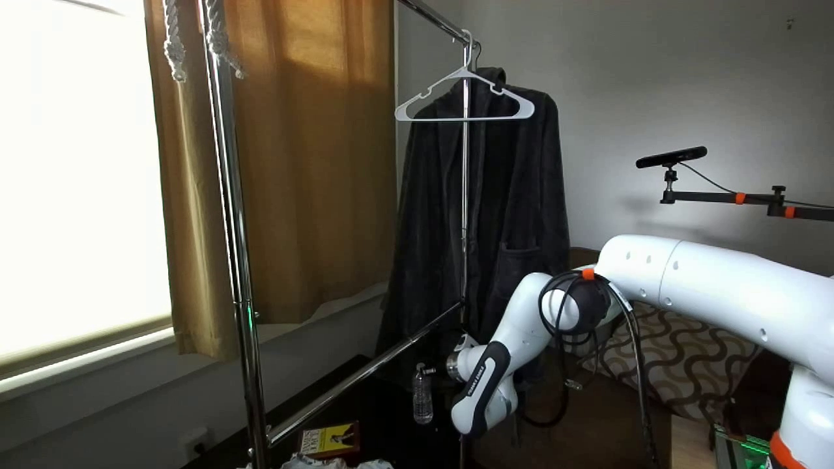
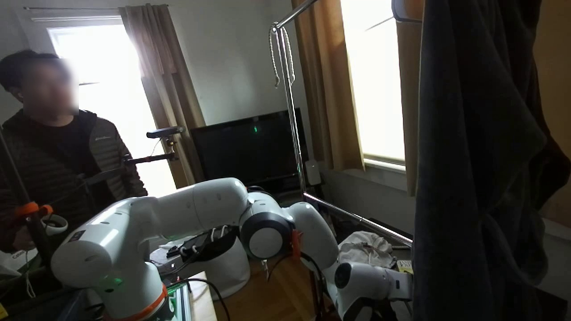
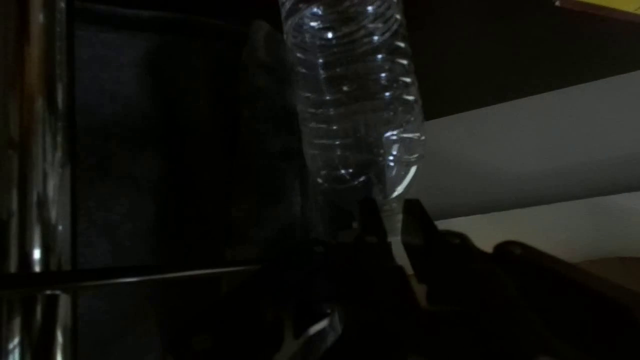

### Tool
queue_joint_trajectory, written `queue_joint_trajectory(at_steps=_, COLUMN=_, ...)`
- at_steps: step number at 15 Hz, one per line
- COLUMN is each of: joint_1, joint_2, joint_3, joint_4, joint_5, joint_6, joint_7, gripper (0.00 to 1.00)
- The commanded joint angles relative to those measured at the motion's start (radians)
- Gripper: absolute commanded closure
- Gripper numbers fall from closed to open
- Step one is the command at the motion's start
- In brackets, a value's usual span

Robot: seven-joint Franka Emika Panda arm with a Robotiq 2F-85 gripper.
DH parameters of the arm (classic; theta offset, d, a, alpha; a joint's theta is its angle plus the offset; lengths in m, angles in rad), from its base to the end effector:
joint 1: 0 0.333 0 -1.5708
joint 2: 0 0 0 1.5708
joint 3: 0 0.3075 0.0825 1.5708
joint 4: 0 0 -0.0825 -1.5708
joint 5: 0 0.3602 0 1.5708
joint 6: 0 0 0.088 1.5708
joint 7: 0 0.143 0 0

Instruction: Put the water bottle in the grey rob

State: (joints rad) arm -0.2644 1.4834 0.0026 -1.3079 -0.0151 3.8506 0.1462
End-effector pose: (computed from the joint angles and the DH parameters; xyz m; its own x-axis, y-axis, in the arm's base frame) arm 0.6596 -0.1750 -0.0256 0.4337 -0.2588 0.8631 -0.3139 -0.9413 -0.1245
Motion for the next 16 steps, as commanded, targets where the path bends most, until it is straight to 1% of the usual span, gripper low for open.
queue_joint_trajectory(at_steps=1, joint_1=0.011, joint_2=0.003, joint_3=-0.007, joint_4=-0.009, joint_5=0.036, joint_6=-0.001, joint_7=-0.012, gripper=1.0)
queue_joint_trajectory(at_steps=3, joint_1=0.008, joint_2=0.002, joint_3=-0.001, joint_4=-0.019, joint_5=0.02, joint_6=0.002, joint_7=-0.006, gripper=1.0)
queue_joint_trajectory(at_steps=4, joint_1=0.007, joint_2=0.001, joint_3=0.0, joint_4=-0.027, joint_5=0.004, joint_6=-0.005, joint_7=-0.005, gripper=0.74)
queue_joint_trajectory(at_steps=5, joint_1=0.015, joint_2=0.0, joint_3=-0.006, joint_4=-0.042, joint_5=0.017, joint_6=0.009, joint_7=-0.013, gripper=0.72)
queue_joint_trajectory(at_steps=7, joint_1=0.025, joint_2=0.001, joint_3=-0.005, joint_4=-0.075, joint_5=0.007, joint_6=0.056, joint_7=-0.017, gripper=0.6)
queue_joint_trajectory(at_steps=10, joint_1=0.045, joint_2=0.002, joint_3=-0.017, joint_4=-0.116, joint_5=0.026, joint_6=0.118, joint_7=-0.039, gripper=0.35)
queue_joint_trajectory(at_steps=11, joint_1=0.051, joint_2=0.003, joint_3=-0.022, joint_4=-0.123, joint_5=0.038, joint_6=0.143, joint_7=-0.048, gripper=0.29)
queue_joint_trajectory(at_steps=12, joint_1=0.054, joint_2=0.004, joint_3=-0.026, joint_4=-0.123, joint_5=0.045, joint_6=0.176, joint_7=-0.056, gripper=0.2)
queue_joint_trajectory(at_steps=14, joint_1=0.056, joint_2=0.004, joint_3=-0.039, joint_4=-0.112, joint_5=0.05, joint_6=0.217, joint_7=-0.071, gripper=0.07)
queue_joint_trajectory(at_steps=15, joint_1=0.054, joint_2=0.004, joint_3=-0.043, joint_4=-0.103, joint_5=0.053, joint_6=0.231, joint_7=-0.078, gripper=0.01)
queue_joint_trajectory(at_steps=16, joint_1=0.059, joint_2=0.003, joint_3=-0.048, joint_4=-0.093, joint_5=0.092, joint_6=0.203, joint_7=-0.098, gripper=0.0)
